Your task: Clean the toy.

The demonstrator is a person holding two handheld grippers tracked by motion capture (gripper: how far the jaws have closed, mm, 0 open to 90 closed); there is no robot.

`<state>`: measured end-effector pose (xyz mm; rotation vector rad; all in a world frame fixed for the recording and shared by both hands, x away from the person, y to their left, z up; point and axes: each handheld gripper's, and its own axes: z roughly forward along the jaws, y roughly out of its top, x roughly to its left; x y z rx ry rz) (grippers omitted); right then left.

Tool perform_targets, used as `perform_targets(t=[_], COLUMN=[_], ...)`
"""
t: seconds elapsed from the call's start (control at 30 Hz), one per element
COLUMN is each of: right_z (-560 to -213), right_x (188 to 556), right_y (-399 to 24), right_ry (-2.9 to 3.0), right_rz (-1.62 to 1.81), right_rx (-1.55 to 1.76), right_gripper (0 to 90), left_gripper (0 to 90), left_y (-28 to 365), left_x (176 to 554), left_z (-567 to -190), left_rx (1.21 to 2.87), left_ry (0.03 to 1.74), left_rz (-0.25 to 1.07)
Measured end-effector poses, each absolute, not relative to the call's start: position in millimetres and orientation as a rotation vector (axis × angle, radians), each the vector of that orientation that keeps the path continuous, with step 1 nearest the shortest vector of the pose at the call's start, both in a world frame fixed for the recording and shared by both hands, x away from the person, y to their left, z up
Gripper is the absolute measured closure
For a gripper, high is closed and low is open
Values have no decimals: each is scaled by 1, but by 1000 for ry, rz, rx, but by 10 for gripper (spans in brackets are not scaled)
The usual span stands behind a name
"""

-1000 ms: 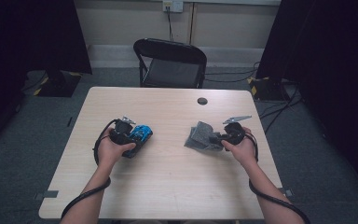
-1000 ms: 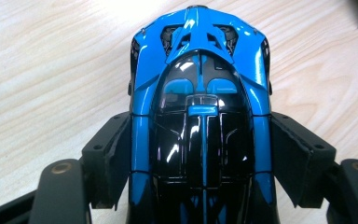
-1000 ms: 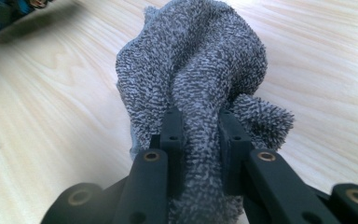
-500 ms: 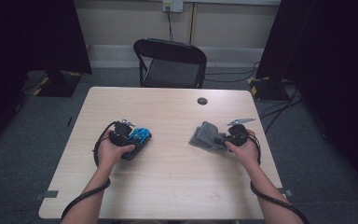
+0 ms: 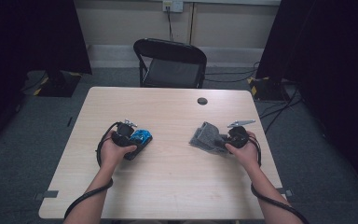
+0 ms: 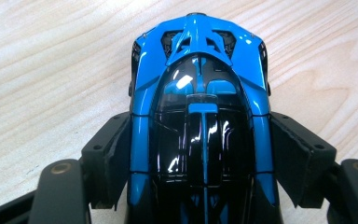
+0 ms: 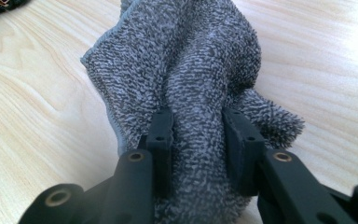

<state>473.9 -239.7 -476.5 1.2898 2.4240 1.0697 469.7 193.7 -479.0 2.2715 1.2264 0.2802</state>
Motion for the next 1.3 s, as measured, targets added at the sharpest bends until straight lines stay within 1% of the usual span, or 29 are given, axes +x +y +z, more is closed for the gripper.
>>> perform_targets(t=[0.03, 0.37, 0.5, 0.67, 0.87, 1.07, 1.3], right_z=[-477, -477, -476, -476, -477, -475, -471], right_x=[474, 473, 473, 472, 471, 472, 473], right_y=[-240, -241, -241, -241, -242, -241, -240], right_ry=[2425, 2418, 2417, 2419, 2416, 2412, 2396], right_rz=[1065, 1056, 1052, 1051, 1054, 1047, 1060], right_rx=[1292, 1299, 1291, 1298, 1305, 1306, 1310], right_gripper=[647, 607, 562, 544, 502, 469, 378], left_gripper=[280, 279, 278, 277, 272, 258, 245], left_y=[193, 191, 191, 191, 190, 191, 192], left_x=[470, 470, 470, 470, 469, 470, 469], left_z=[-479, -479, -480, -480, -480, -477, -473], left_rx=[2271, 2284, 2283, 2280, 2304, 2267, 2249], left_ry=[1227, 1213, 1212, 1210, 1199, 1234, 1230], left_rz=[281, 297, 300, 300, 315, 286, 288])
